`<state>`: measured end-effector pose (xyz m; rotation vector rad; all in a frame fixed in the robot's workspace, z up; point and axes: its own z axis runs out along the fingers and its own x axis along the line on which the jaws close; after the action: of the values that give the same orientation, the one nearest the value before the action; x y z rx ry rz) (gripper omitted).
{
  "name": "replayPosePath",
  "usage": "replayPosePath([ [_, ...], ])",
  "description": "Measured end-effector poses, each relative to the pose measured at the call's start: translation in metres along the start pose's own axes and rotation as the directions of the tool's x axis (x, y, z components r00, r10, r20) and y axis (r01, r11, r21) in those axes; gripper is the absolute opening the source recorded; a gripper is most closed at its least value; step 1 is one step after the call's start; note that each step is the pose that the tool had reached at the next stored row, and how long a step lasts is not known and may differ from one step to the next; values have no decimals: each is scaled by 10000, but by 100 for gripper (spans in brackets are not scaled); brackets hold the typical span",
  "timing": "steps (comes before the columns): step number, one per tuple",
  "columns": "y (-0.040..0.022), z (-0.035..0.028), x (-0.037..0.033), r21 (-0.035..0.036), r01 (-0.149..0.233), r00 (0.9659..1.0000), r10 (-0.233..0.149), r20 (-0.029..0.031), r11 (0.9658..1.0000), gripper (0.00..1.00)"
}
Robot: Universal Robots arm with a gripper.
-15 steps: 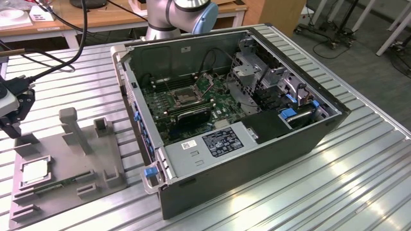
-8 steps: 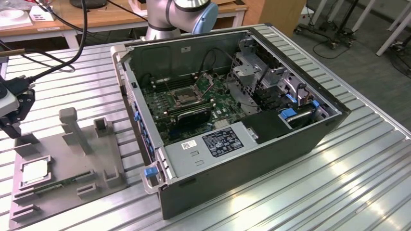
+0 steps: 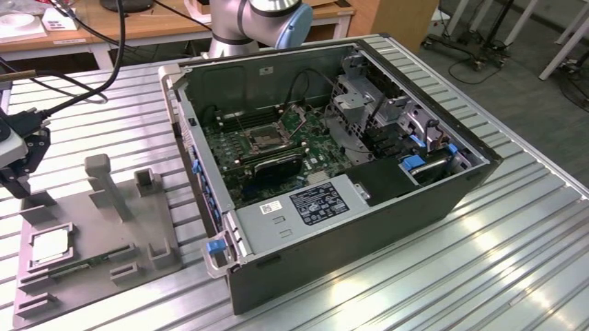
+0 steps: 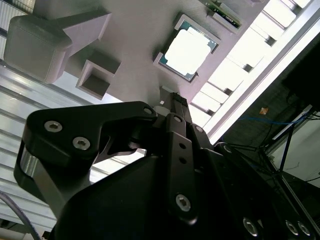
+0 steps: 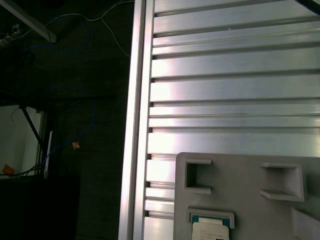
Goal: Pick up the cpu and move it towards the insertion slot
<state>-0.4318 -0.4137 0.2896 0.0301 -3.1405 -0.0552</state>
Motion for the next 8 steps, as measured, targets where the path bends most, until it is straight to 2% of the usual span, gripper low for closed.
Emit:
replayPosePath([
  [8, 0, 1, 0, 0, 0, 10000, 0, 0, 10000, 10],
])
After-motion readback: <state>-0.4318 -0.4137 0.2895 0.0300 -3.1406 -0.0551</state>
